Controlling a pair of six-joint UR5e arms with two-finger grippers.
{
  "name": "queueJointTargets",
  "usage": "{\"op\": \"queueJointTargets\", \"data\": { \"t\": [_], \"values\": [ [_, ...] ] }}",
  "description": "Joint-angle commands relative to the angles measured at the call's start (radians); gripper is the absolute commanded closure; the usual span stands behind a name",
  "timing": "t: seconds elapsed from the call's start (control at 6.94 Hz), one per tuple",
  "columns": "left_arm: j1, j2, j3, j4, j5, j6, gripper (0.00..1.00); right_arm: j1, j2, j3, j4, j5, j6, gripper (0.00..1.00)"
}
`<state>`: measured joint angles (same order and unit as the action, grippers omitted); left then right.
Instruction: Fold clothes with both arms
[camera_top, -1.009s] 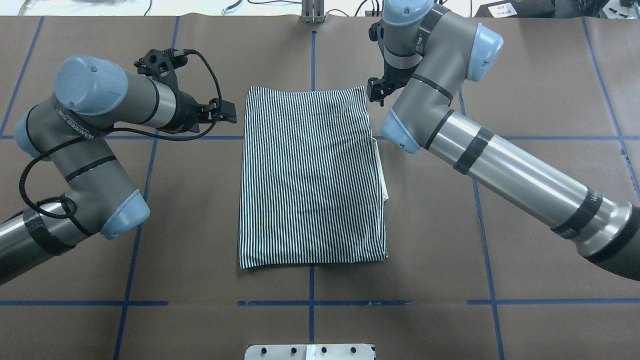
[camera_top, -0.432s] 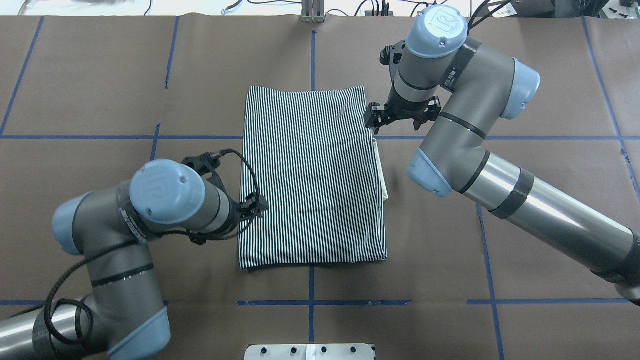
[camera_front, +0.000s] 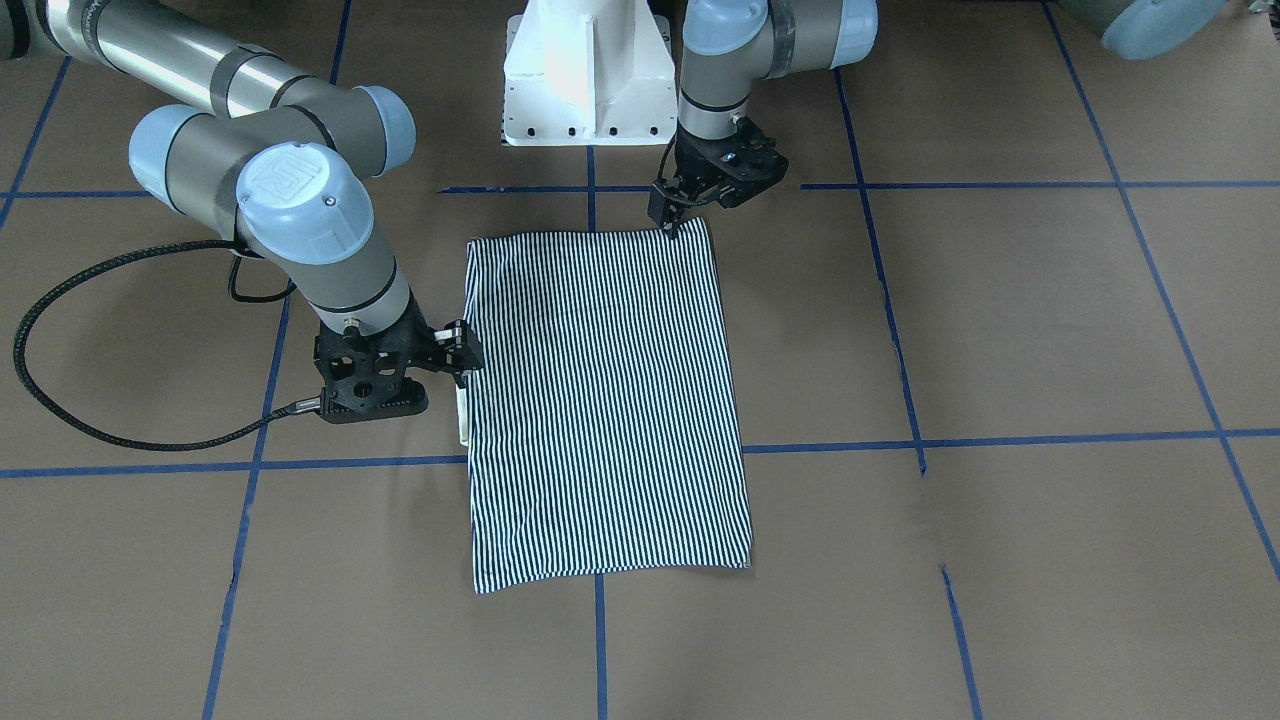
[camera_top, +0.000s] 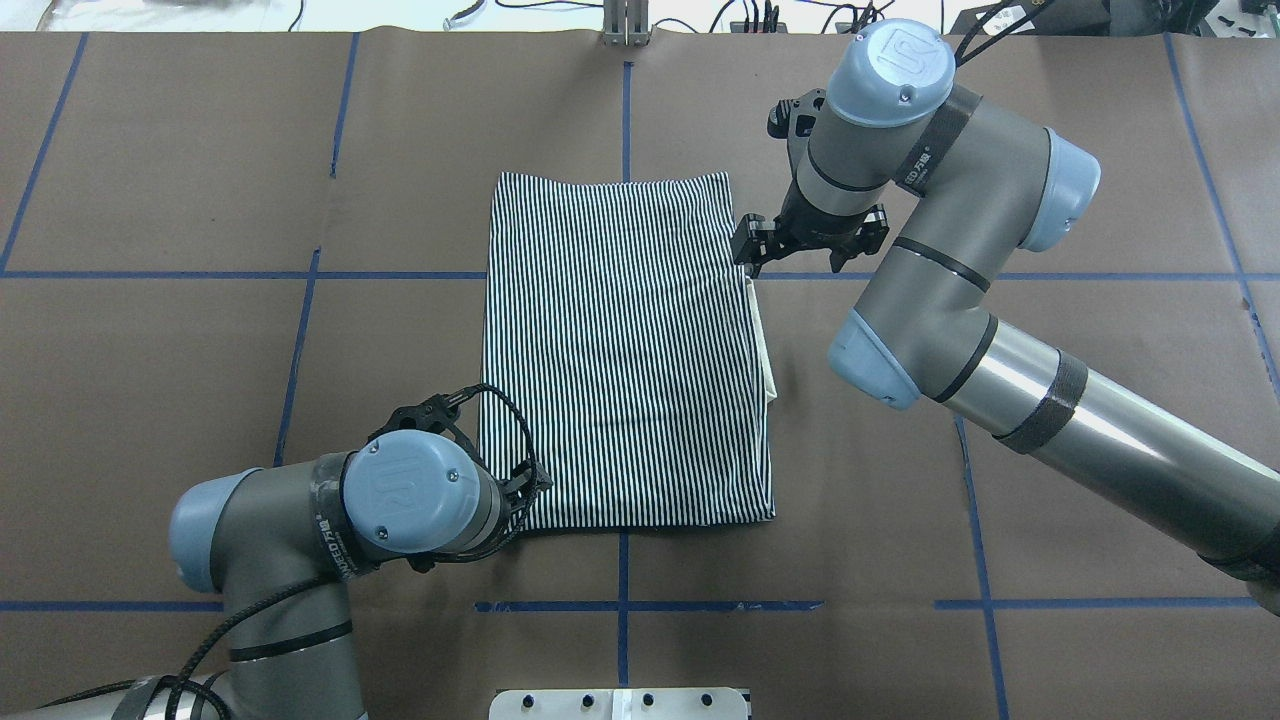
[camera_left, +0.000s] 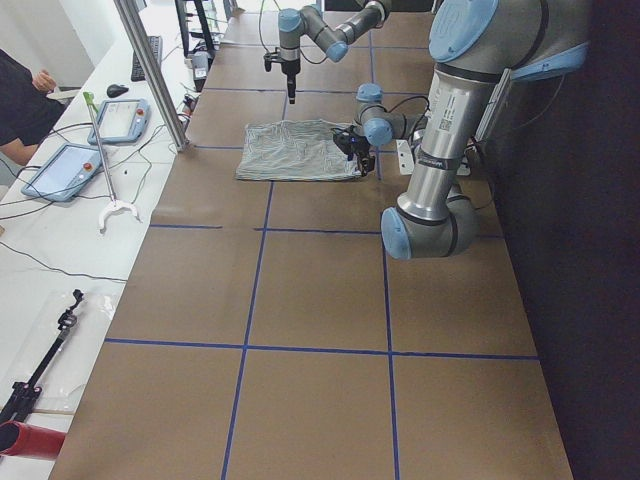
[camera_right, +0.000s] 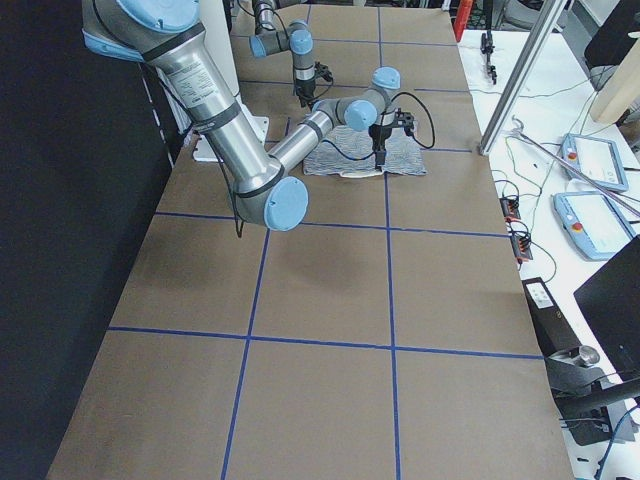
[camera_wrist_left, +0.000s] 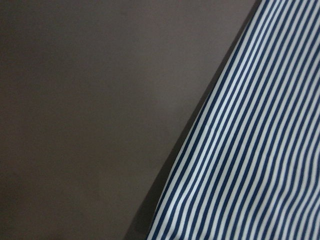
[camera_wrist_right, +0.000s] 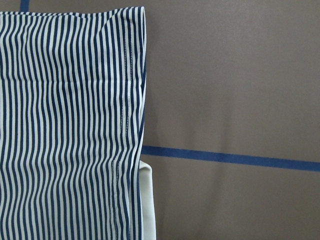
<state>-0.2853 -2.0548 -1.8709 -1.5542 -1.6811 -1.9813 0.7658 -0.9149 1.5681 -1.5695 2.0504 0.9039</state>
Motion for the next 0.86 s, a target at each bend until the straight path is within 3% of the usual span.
{"op": "queueJointTargets", "data": {
  "t": [0.0,0.72],
  "values": [
    [-0.012,-0.010,0.018,0.002,0.021,-0.022,0.00,0.000,0.001,-0.002,0.002,0.001,0.000,0.00],
    [-0.025,-0.050,0.084,-0.003,0.021,-0.021,0.00,-0.002,0.002,-0.002,0.002,0.001,0.001,0.00]
  ]
}}
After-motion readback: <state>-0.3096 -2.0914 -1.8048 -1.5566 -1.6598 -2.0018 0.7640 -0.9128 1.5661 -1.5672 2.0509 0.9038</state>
